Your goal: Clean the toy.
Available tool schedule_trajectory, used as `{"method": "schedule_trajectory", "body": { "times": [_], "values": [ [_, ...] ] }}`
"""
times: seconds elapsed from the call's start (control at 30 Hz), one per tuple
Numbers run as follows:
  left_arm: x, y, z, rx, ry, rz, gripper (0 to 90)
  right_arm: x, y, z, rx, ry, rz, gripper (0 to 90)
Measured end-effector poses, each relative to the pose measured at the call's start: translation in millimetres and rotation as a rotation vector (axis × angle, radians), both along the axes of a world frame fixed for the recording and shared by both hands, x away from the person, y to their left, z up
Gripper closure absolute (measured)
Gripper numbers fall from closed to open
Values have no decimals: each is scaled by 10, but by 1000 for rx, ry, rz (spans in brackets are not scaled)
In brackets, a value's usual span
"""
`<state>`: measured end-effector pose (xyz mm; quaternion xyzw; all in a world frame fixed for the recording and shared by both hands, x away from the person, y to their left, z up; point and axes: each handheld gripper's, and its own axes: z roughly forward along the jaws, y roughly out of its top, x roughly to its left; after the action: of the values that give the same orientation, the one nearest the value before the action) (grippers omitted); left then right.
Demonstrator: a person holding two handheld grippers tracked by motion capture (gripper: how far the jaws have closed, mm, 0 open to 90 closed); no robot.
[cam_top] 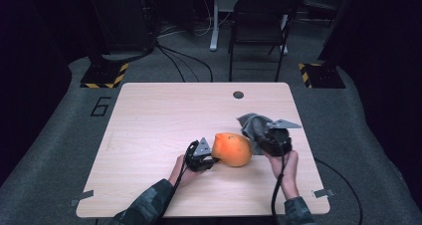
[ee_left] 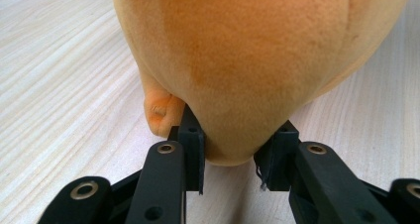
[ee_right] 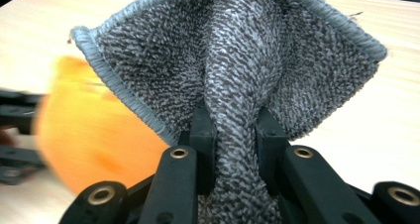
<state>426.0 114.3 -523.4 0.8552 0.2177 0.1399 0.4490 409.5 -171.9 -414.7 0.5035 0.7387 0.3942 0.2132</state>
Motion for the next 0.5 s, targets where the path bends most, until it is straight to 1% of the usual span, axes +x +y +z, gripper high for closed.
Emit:
{"method": "schedule_trajectory", "body": {
  "times": [0.07, 0.1, 0.13, 0.17, 0.2, 0.23, 0.27, 0.3, 0.33, 0.37, 0.4, 0.43, 0.5],
  "values": [
    [-4, -2, -1, 3, -6, 0, 690, -49, -260, -25, -22, 6, -75, 754],
    [-5, -2, 0, 3, -6, 1, 690, -66, -393, -81, -11, 22, -102, 754],
    [-4, -1, 0, 3, -5, 2, 691, -82, -512, -153, 8, 57, -129, 754],
    [-5, -2, 0, 2, -7, 2, 690, -88, -617, -240, 11, 78, -147, 754],
    [-7, -2, 0, 3, -11, 1, 692, -95, -694, -319, 7, 105, -169, 752],
    [-8, -2, -1, 1, -13, 1, 692, -92, -756, -385, -4, 131, -178, 750],
    [-8, 1, -2, -4, -16, 1, 691, -90, -808, -427, -14, 151, -191, 749],
    [-9, 2, -1, -6, -18, -2, 693, -87, -859, -452, -21, 157, -198, 746],
    [-9, 4, -1, -9, -21, -5, 692, -87, -894, -462, -7, 165, -207, 744],
    [-14, 4, -3, -12, -22, -3, 692, -88, -931, -467, 3, 161, -207, 744],
    [-17, 3, -2, -11, -22, -3, 692, -86, -943, -468, 14, 163, -213, 743],
    [-22, 3, -1, -9, -33, -5, 692, -84, -943, -470, 13, 163, -212, 742],
    [-34, 0, -1, -7, -40, -7, 697, -72, -911, -487, 9, 168, -203, 741]
  ]
}}
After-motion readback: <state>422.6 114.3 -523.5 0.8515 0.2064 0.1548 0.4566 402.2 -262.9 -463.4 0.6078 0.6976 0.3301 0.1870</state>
